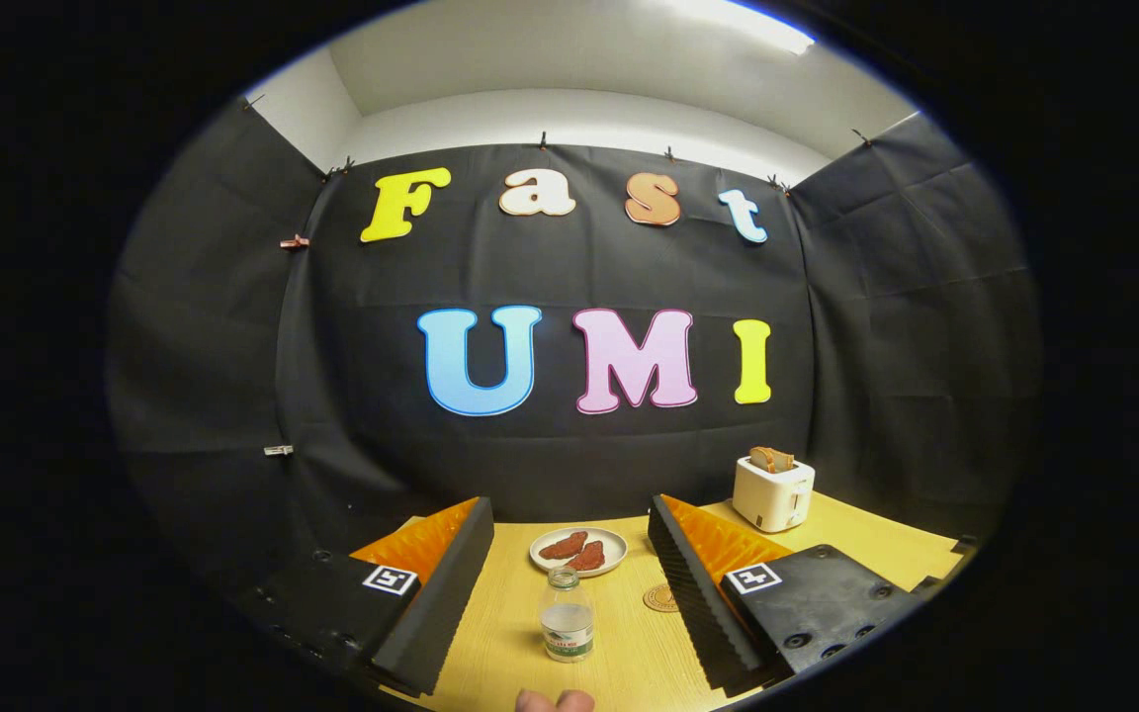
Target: Take the bottle from table, then pour the juice into the cup, finally place the bottle on the coaster
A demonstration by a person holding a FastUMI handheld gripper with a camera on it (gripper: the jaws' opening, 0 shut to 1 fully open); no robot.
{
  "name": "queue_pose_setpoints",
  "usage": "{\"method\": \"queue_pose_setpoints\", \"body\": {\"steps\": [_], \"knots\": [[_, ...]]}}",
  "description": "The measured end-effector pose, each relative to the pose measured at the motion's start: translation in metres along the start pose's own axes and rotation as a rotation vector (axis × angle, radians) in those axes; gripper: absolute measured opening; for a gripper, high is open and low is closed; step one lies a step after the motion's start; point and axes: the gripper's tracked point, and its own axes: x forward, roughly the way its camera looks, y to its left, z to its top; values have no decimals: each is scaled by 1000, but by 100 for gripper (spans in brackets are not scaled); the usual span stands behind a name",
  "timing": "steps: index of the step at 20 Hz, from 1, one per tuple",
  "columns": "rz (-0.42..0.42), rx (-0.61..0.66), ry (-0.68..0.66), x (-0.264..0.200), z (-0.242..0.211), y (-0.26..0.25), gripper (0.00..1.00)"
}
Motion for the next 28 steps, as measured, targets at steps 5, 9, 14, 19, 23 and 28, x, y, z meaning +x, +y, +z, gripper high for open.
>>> {"method": "queue_pose_setpoints", "body": {"steps": [5,9,14,19,23,28], "knots": [[-2,-30,7,9,-41,2,97],[-12,-31,20,22,-107,2,97],[-13,-42,100,44,-190,5,97],[-14,-28,145,66,-236,7,97],[-28,-28,158,82,-253,4,97],[-50,12,161,101,-261,-2,97]]}}
